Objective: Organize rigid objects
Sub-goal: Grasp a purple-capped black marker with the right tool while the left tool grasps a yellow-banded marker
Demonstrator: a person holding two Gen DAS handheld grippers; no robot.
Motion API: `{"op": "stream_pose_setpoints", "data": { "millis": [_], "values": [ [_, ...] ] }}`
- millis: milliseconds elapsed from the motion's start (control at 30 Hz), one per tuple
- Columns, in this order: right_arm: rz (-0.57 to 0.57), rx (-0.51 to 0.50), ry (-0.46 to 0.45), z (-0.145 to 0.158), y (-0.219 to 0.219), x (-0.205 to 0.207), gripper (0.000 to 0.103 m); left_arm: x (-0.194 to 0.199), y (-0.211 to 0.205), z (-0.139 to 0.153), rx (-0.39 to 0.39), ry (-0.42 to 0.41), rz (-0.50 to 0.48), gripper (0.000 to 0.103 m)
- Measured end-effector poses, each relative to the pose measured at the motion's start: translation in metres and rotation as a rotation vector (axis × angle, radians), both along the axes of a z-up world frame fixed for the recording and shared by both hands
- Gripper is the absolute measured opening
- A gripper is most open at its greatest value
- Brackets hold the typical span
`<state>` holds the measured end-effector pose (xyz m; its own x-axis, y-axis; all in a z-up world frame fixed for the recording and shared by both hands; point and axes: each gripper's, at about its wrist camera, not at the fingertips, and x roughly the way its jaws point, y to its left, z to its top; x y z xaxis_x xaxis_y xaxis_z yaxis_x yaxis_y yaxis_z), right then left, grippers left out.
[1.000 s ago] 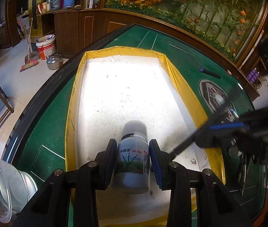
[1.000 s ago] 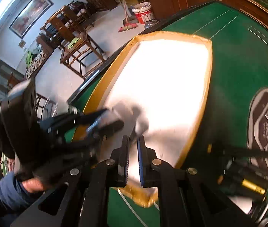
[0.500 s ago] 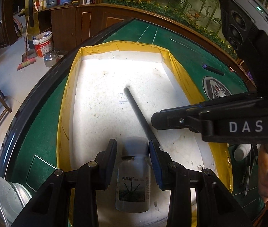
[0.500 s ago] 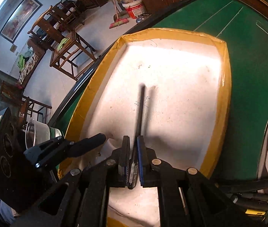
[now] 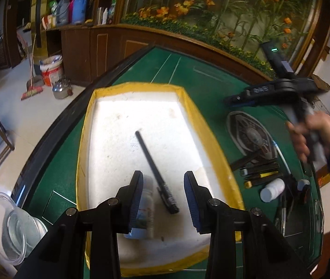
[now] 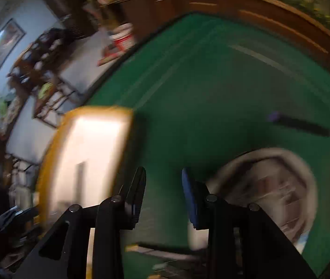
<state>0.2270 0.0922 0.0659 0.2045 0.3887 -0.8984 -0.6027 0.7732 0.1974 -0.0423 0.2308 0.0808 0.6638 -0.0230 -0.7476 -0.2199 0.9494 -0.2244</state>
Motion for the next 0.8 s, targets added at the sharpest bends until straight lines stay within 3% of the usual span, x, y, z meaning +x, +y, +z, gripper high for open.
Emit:
{"op": "stream_pose_setpoints", "data": {
  "millis": [167,333,467,633,800],
  "values": [
    [-0.136,-0.084,-0.072,-0.014,-0.045,0.094,0.031,-0.009,-0.026,0.013,0.044,-0.008,-0.033,0.042],
    [-0.211,-0.075,-0.027,-0.033,-0.067,0.158,0.031,-0.017,-0.049,0.013,0.069,0.008,-0.067,0.042],
    [-0.217,-0.055,0.064,-0.046,-0.083,0.170,0.043,-0.019,-0.062,0.017,0.080,0.003,-0.081,0.042],
    [-0.162,0.040,0.174,-0.051,-0.107,0.154,0.053,-0.011,-0.068,0.019,0.059,-0.009,-0.082,0.042],
    [-0.028,0.020,0.166,-0.050,-0.106,0.123,0.062,0.006,-0.080,0.020,0.035,-0.011,-0.109,0.042]
  ]
}}
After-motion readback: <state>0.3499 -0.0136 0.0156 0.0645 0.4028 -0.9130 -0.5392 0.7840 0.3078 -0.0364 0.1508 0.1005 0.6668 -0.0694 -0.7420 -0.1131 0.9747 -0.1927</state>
